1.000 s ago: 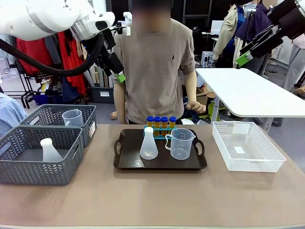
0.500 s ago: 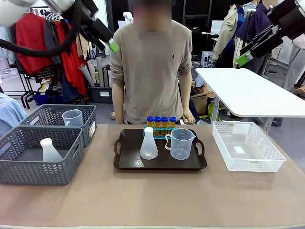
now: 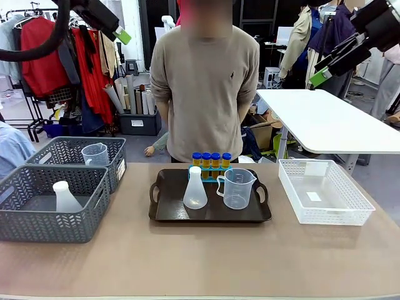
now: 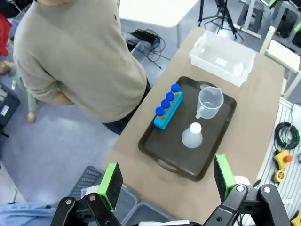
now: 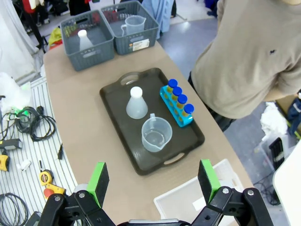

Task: Prepare the laboratory tools.
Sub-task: Pick up one Small flask and place it on the Handle tray.

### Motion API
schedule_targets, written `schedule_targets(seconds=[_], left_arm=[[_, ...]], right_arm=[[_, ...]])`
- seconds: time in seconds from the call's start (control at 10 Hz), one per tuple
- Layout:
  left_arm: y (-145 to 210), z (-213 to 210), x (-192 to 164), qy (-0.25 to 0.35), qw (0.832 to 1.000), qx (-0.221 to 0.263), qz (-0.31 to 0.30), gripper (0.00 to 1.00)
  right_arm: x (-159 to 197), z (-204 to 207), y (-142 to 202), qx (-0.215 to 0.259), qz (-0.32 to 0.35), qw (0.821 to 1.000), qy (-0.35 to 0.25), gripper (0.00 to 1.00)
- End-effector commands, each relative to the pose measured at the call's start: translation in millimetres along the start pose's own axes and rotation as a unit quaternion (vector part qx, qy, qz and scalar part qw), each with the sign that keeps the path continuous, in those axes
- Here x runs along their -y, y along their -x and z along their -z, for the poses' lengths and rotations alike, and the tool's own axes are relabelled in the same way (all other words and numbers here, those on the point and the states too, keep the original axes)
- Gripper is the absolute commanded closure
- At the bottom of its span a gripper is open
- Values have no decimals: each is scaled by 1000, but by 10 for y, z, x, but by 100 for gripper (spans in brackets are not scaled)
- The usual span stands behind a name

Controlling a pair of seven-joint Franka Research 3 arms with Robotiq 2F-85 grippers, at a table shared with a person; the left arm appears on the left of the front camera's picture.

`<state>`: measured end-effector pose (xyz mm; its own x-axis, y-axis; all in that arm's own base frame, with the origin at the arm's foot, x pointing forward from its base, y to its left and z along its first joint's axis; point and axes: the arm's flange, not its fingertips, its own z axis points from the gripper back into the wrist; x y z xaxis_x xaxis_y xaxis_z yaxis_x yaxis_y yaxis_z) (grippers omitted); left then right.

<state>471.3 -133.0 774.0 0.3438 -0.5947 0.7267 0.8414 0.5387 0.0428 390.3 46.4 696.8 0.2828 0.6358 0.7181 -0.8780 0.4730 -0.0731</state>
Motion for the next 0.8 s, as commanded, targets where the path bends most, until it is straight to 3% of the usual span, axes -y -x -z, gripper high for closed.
schedule_targets(seconds=[0.0,0.5,0.7], left_arm=[[216,-69,-11,25,1000,13,3,0],[299,-128,23,49,997,11,56,0],[326,-56,55,85,994,13,63,0]], right_arm=[[7,-3,-14,13,-1,1000,-7,0],[7,-3,-14,13,-1,1000,-7,0],[7,-3,-14,13,-1,1000,-7,0]])
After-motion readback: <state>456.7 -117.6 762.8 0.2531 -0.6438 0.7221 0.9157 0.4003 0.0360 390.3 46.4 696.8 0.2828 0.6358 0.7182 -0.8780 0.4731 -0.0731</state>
